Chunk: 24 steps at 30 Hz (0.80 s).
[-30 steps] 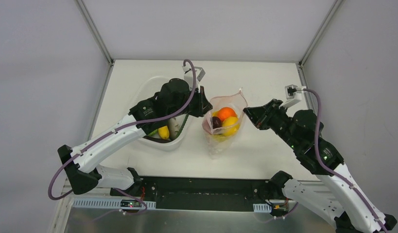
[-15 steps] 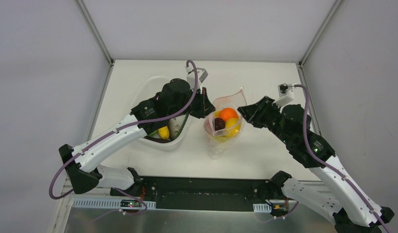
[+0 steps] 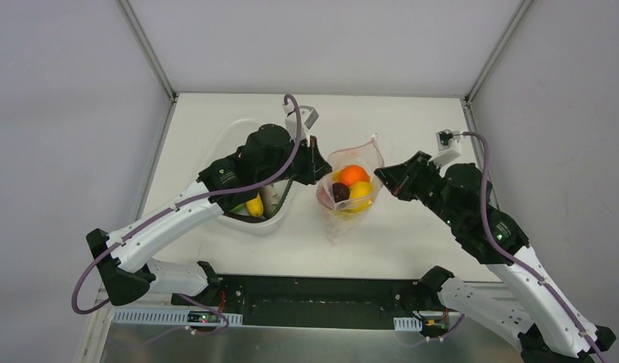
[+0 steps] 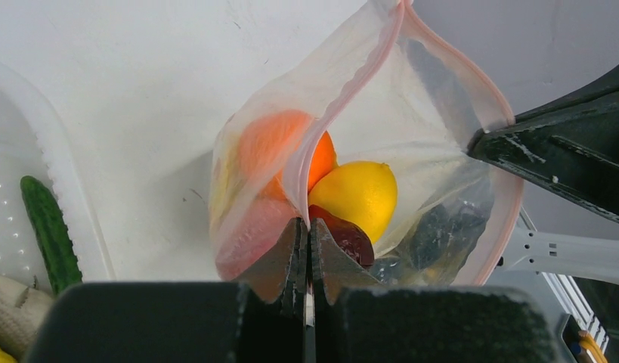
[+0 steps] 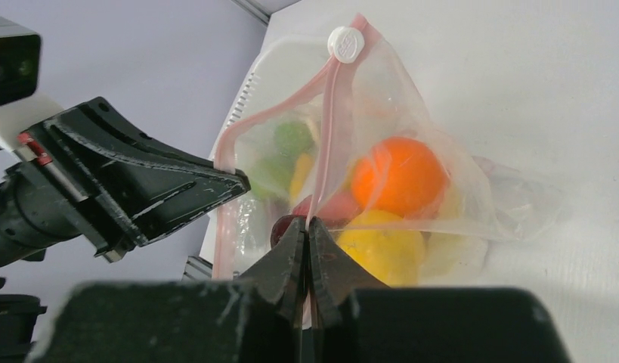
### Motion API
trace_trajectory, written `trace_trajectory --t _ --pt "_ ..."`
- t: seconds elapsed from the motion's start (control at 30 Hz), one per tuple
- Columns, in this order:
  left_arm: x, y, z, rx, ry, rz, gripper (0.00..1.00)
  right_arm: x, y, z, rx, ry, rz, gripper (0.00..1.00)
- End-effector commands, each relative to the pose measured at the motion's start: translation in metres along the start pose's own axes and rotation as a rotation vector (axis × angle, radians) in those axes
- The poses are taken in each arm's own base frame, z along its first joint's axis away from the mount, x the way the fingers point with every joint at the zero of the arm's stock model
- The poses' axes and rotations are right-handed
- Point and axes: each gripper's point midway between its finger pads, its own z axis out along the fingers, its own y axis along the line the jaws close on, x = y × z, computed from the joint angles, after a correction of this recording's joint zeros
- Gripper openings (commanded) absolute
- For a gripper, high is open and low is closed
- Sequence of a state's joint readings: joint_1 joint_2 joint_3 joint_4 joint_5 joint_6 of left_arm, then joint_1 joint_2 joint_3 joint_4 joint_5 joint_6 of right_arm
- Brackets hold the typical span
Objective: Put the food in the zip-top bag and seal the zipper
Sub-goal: Adjust the zipper food storage bag at the center of the board.
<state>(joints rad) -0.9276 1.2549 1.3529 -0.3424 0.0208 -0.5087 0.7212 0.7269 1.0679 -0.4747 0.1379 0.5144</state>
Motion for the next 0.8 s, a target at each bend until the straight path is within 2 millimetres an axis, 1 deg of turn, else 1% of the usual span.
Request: trace_trajectory --t 0.0,0.03,0.1,0.17,0.2,0.23,0.3,0.43,0.53,0.63,0.77 --pt "-0.023 0.002 -0.015 -0.006 -0.114 0.002 0.0 -0.024 0.036 -0.017 -0.169 -0.085 0.008 0.04" --pt "-0.023 0.005 -0.016 -0.021 -0.12 -0.002 0.0 -0.025 0.035 -0.016 -0.17 -0.092 0.011 0.03" --pt "-0.022 0.015 -0.017 -0.062 -0.138 -0.015 0.1 -0.024 0.032 -0.013 -0.154 -0.097 0.014 0.03" --pt "-0.019 0.02 -0.017 -0.072 -0.137 -0.021 0.16 -0.022 0.029 -0.009 -0.142 -0.088 0.013 0.03" --pt "-0.018 0.022 -0.018 -0.078 -0.134 -0.024 0.21 -0.02 0.029 -0.006 -0.139 -0.083 0.012 0.03" --pt "-0.016 0.025 -0.018 -0.086 -0.128 -0.025 0.26 -0.018 0.028 -0.005 -0.138 -0.075 0.013 0.03" --pt "-0.013 0.029 -0.018 -0.099 -0.115 -0.027 0.46 -0.016 0.028 -0.001 -0.134 -0.066 0.014 0.03" --pt "-0.011 0.035 -0.022 -0.113 -0.117 -0.032 0.69 -0.015 0.025 0.002 -0.123 -0.069 0.018 0.02" --pt "-0.011 0.038 -0.027 -0.119 -0.13 -0.032 0.77 -0.016 0.024 0.002 -0.118 -0.077 0.02 0.03" --pt "-0.011 0.042 -0.031 -0.132 -0.134 -0.024 0.81 -0.016 0.024 0.003 -0.118 -0.076 0.021 0.03" --pt "-0.009 0.055 -0.04 -0.193 -0.14 -0.007 0.88 -0.016 0.024 0.004 -0.118 -0.077 0.025 0.02"
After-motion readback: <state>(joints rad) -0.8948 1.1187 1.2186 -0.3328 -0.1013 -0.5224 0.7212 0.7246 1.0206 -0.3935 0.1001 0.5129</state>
